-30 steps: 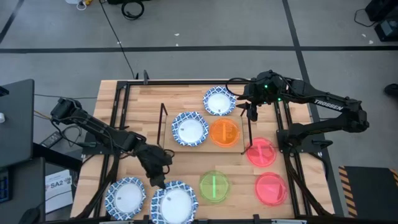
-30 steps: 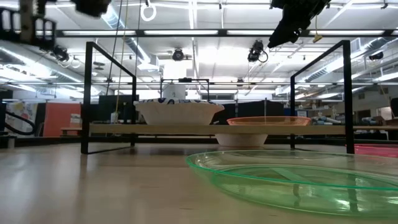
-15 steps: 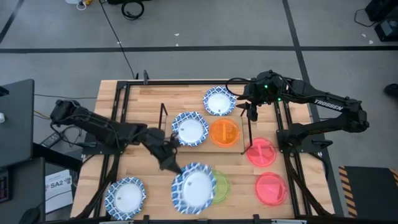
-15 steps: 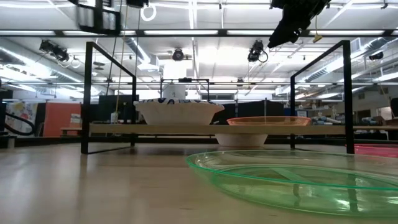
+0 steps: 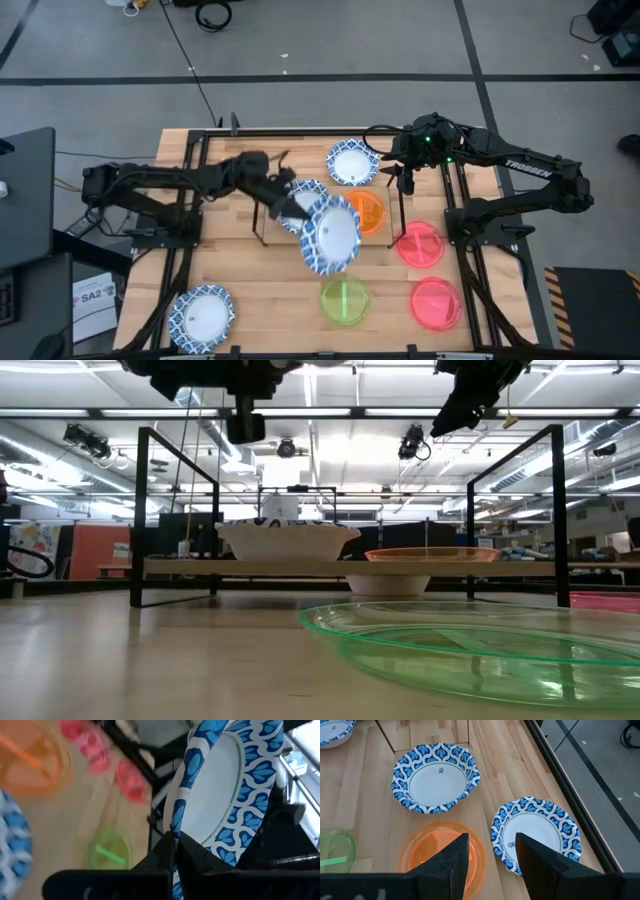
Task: Place and stack plates onto a shelf
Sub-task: Stack the blue patterned bowl on top of the blue patterned bowl on the shelf
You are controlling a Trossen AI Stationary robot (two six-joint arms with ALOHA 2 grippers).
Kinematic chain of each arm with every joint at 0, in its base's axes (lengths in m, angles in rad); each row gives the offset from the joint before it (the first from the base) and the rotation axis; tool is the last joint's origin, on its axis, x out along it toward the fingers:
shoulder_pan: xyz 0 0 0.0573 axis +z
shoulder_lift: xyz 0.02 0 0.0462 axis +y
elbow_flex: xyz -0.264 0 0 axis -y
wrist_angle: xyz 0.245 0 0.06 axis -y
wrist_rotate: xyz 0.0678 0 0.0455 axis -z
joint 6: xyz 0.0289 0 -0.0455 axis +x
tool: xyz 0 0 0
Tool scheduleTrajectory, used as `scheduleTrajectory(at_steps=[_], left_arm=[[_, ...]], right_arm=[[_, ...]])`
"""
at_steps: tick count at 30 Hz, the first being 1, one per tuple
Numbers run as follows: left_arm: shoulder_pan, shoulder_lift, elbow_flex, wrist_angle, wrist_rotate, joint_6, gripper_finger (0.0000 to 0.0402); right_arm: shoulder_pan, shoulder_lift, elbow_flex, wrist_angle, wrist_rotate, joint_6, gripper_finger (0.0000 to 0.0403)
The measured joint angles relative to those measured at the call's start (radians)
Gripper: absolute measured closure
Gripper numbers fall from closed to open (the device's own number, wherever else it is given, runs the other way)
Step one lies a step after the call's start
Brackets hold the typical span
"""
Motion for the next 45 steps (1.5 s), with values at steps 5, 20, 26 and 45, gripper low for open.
scheduleTrajectory(at_steps=[5, 20, 26, 45], left_arm=[[0.126, 0.000, 0.018, -0.036, 0.042, 0.053, 0.0388], [0.344, 0.000, 0.054, -0.146, 0.173, 0.060, 0.0388], [0.347, 0.000, 0.238, -0.460, 0.136, 0.196, 0.0388], [0.325, 0.048, 0.472, -1.042, -0.143, 0.450, 0.0388]], right_arm=[[0.000, 0.000, 0.000, 0.000, 0.000, 0.000, 0.0235], [0.000, 0.000, 0.000, 0.000, 0.000, 0.000, 0.0235], [0.000, 0.000, 0.000, 0.000, 0.000, 0.000, 0.0235], [0.000, 0.000, 0.000, 0.000, 0.000, 0.000, 0.0235]])
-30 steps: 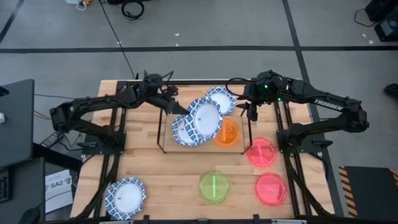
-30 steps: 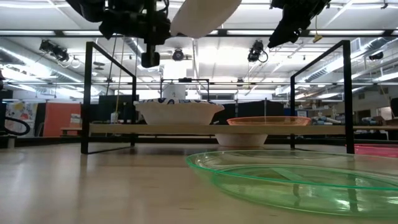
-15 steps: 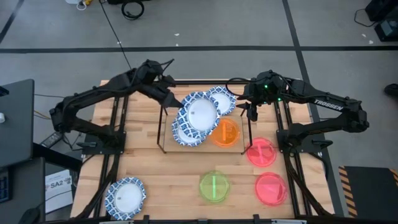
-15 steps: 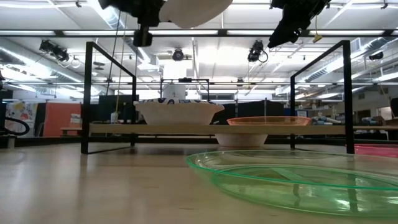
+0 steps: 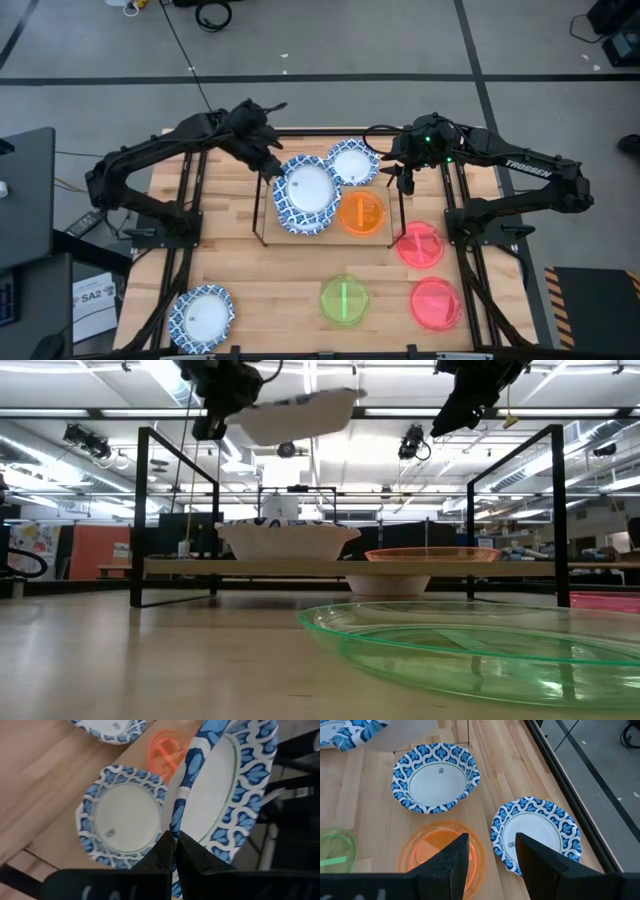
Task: Place and stack plates onto a shelf
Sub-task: Stack the blue patterned bowl on top of the blue patterned bowl on the shelf
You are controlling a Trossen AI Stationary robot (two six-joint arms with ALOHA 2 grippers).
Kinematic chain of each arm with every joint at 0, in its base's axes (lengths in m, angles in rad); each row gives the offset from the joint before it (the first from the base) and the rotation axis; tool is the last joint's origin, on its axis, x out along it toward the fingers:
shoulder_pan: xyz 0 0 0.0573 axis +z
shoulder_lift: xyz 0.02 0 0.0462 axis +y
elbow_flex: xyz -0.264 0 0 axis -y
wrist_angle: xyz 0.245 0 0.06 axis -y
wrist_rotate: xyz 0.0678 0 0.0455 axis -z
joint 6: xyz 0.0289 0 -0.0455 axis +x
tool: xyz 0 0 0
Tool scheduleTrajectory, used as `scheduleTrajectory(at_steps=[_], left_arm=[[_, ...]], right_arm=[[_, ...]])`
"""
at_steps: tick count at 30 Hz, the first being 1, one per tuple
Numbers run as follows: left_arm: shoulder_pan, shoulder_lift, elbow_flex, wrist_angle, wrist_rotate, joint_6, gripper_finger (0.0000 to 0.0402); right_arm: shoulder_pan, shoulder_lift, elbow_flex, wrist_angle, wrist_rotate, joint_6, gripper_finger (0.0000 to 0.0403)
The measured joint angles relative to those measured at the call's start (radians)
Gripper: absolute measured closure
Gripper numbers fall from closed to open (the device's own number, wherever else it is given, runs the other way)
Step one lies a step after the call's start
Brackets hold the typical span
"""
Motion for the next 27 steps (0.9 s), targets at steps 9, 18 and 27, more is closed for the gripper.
scheduleTrajectory(at_steps=[9, 18, 27], left_arm=[[-0.006, 0.136, 0.000, -0.010, -0.007, 0.077, 0.0388], [-0.003, 0.247, 0.000, -0.030, 0.007, 0.132, 0.0388], [-0.003, 0.285, 0.000, -0.051, -0.019, 0.132, 0.0388]], right_arm=[[0.000, 0.000, 0.000, 0.000, 0.000, 0.000, 0.0235], [0.000, 0.000, 0.000, 0.000, 0.000, 0.000, 0.0235], [0.000, 0.000, 0.000, 0.000, 0.000, 0.000, 0.0235]])
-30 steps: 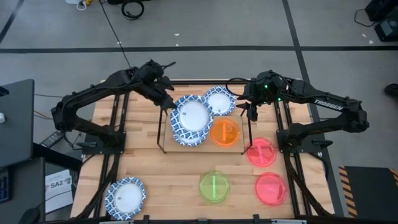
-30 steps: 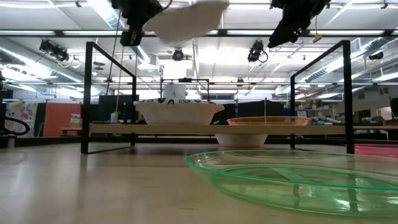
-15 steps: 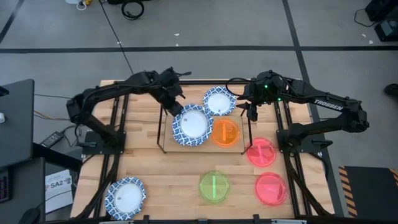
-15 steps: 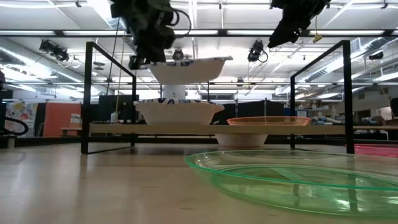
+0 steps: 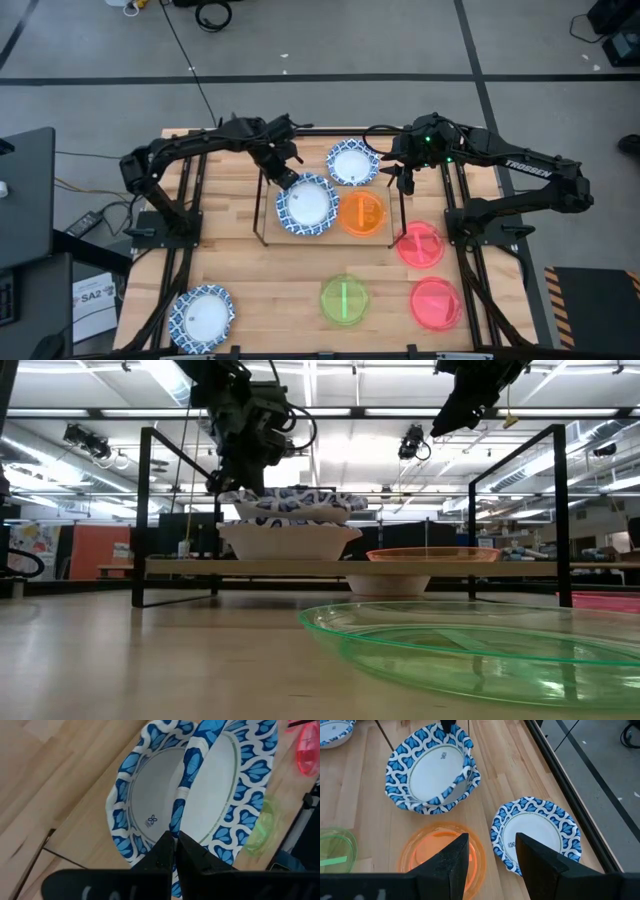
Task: Place and stack plates onto a shelf
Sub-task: Stack the blue patterned bowl on top of the blue patterned bowl on the shelf
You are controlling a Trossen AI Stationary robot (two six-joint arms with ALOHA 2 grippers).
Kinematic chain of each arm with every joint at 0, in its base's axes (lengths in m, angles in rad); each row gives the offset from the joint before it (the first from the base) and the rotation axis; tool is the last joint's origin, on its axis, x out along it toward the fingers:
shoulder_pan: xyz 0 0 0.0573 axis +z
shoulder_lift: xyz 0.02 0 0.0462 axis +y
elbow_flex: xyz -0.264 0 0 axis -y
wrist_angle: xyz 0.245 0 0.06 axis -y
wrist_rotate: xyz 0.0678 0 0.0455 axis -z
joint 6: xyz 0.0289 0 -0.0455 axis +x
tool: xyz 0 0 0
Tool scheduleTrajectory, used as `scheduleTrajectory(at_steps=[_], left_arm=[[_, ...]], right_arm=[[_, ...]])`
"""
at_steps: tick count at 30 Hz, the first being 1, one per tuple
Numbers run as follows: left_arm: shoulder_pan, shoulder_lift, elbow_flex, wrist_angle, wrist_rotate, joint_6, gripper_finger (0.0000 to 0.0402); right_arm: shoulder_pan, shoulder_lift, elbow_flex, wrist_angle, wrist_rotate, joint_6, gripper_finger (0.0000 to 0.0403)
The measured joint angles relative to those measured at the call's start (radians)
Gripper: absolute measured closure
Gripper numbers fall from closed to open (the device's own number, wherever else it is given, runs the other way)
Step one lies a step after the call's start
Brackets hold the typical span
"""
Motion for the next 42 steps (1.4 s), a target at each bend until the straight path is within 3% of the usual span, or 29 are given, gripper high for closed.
scheduleTrajectory(at_steps=[32, 42], left_arm=[[-0.003, 0.000, 0.000, -0.013, -0.069, 0.033, 0.0363], [-0.003, 0.000, 0.000, -0.013, -0.097, 0.043, 0.0293]], right_arm=[[0.000, 0.000, 0.000, 0.000, 0.000, 0.000, 0.0235], [0.000, 0.000, 0.000, 0.000, 0.000, 0.000, 0.0235]])
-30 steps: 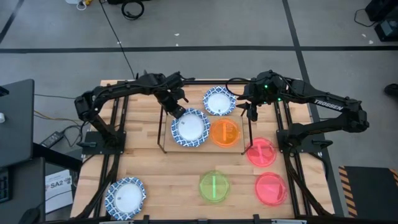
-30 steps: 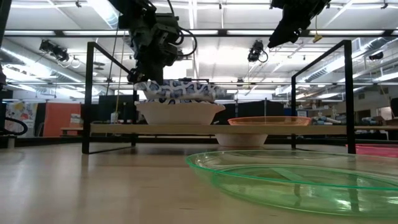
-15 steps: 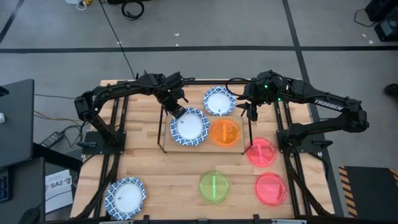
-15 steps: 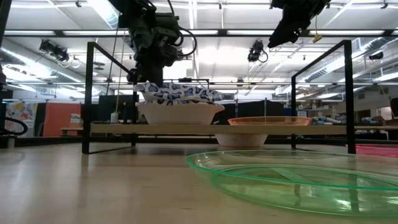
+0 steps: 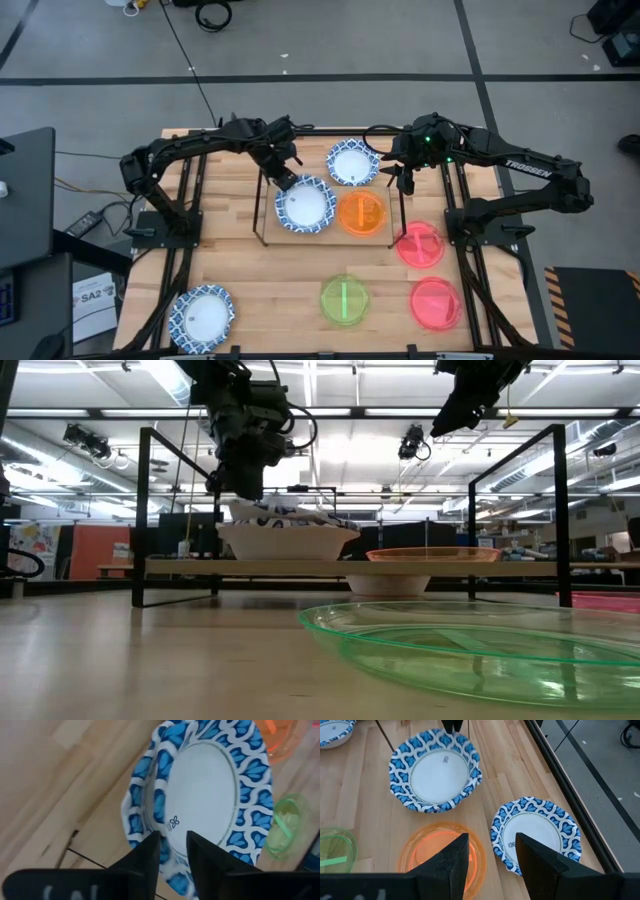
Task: Place and stack plates onto a shelf
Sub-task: Stack the blue patterned bowl on top of the blue patterned bowl on the shelf, then stack the pink plate on top of the orange plate on the shelf
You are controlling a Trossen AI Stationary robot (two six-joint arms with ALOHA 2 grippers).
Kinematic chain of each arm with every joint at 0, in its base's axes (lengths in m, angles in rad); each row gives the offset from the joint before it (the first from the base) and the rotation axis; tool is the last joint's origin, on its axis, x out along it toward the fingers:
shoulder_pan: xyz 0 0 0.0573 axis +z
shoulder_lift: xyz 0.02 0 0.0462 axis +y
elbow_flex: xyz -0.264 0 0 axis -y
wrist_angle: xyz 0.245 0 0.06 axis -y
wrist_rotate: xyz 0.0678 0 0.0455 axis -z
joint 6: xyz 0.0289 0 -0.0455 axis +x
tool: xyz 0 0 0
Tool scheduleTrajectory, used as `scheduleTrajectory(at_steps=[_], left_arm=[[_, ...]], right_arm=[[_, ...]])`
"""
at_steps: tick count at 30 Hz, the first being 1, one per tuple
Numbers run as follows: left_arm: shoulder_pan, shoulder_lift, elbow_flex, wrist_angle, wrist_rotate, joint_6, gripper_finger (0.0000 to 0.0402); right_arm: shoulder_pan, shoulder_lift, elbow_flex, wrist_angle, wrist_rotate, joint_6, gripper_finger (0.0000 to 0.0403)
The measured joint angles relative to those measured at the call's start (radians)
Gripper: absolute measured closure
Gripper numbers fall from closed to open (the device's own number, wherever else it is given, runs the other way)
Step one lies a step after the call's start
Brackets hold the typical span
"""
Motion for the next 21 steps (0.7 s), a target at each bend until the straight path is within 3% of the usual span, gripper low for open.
scheduleTrajectory(at_steps=[10, 21], left_arm=[[0.000, 0.000, 0.000, 0.000, -0.043, 0.001, 0.0225], [0.000, -0.004, -0.001, 0.042, -0.043, -0.029, 0.0219]], right_arm=[[0.000, 0.000, 0.000, 0.000, 0.000, 0.000, 0.0235], [0.000, 0.000, 0.000, -0.001, 0.000, 0.000, 0.0235]])
